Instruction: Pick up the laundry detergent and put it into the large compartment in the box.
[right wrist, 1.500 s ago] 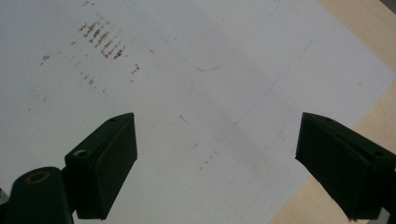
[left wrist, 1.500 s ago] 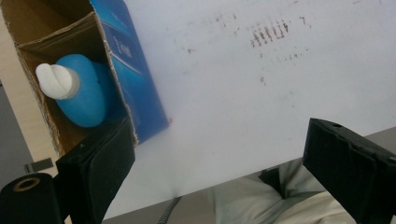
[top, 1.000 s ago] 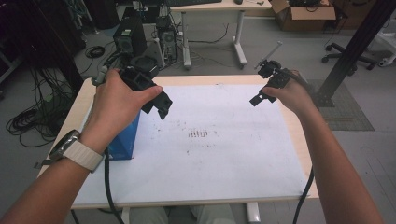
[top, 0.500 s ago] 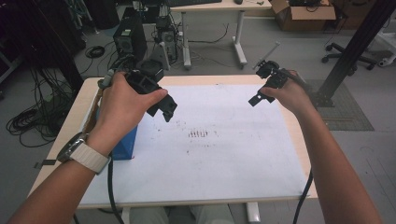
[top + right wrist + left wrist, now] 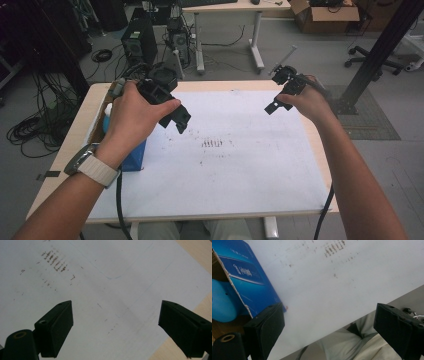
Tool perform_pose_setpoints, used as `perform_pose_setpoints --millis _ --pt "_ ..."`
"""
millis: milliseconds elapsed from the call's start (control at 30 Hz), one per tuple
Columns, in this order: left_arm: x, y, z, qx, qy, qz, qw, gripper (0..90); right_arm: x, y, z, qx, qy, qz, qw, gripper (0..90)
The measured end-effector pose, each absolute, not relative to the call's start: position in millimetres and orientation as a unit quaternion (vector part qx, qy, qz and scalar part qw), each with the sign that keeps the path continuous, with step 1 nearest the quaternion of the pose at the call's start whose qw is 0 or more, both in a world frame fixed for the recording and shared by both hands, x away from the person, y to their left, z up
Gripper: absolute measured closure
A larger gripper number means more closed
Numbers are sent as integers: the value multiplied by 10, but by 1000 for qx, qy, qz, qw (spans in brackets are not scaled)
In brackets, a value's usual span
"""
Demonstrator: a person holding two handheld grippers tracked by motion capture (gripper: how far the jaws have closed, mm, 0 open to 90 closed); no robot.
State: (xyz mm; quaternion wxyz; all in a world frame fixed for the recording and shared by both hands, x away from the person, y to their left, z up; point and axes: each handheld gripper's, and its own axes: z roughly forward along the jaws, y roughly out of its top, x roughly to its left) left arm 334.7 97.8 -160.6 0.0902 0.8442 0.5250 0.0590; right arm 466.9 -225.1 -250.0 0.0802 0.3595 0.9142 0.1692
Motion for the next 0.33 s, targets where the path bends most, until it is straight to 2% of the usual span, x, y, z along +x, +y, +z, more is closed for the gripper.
perform_pose_setpoints --millis 333 --pt "3361 979 -1610 845 523 60 94 102 4671 -2238 -2503 358 914 170 80 122"
